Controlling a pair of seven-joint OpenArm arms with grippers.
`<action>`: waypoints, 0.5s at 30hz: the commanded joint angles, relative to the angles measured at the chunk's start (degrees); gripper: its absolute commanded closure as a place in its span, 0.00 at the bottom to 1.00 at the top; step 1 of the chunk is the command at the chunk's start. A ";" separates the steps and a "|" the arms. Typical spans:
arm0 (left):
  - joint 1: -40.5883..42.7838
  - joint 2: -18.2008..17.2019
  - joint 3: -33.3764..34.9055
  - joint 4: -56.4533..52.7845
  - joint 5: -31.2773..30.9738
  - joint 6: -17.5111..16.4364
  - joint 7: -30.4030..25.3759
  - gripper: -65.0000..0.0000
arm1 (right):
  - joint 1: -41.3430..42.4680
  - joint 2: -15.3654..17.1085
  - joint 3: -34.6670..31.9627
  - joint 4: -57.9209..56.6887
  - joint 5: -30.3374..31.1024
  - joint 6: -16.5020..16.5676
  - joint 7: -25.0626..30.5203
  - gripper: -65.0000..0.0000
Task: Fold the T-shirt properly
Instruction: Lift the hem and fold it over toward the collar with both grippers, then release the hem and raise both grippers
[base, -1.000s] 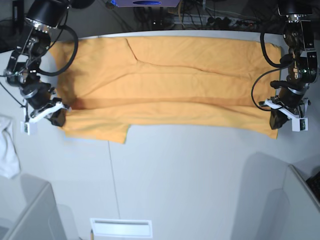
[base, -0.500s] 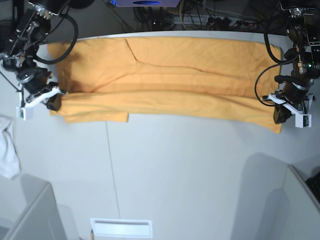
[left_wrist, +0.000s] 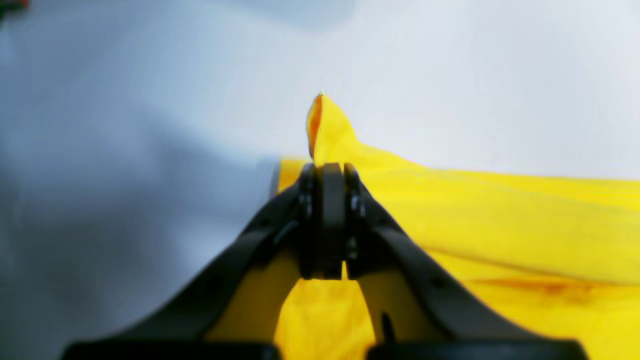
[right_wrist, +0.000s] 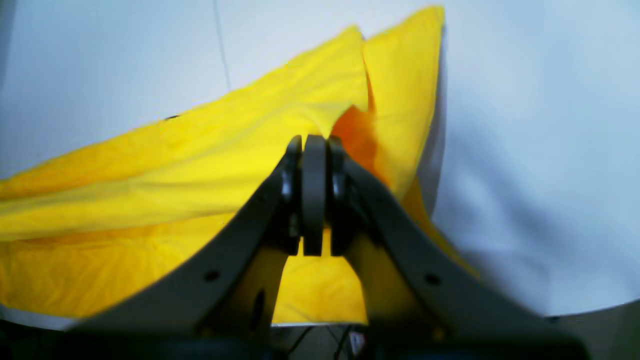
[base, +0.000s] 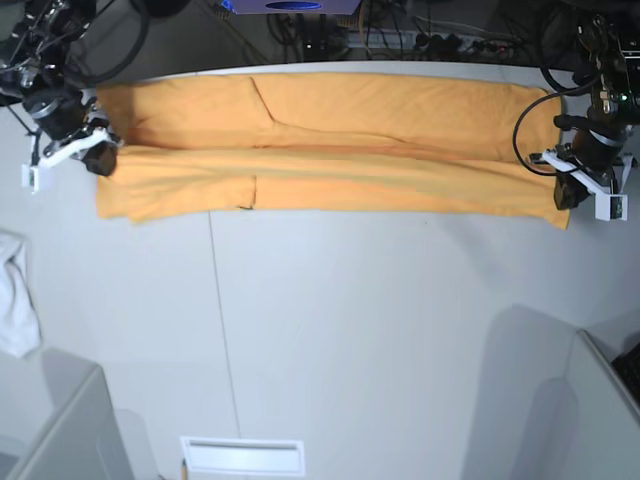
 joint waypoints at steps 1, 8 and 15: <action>1.00 -1.00 -0.58 1.02 -0.29 0.30 -1.49 1.00 | -0.51 0.90 0.32 0.29 0.66 0.06 1.41 1.00; 6.01 -1.00 -0.58 0.93 -0.21 0.30 -1.58 1.00 | -2.79 0.64 0.32 -1.38 0.49 0.06 1.41 1.00; 7.42 -1.00 -0.50 0.84 -0.21 0.30 -1.49 1.00 | -2.79 0.73 0.23 -8.59 0.49 0.06 1.58 1.00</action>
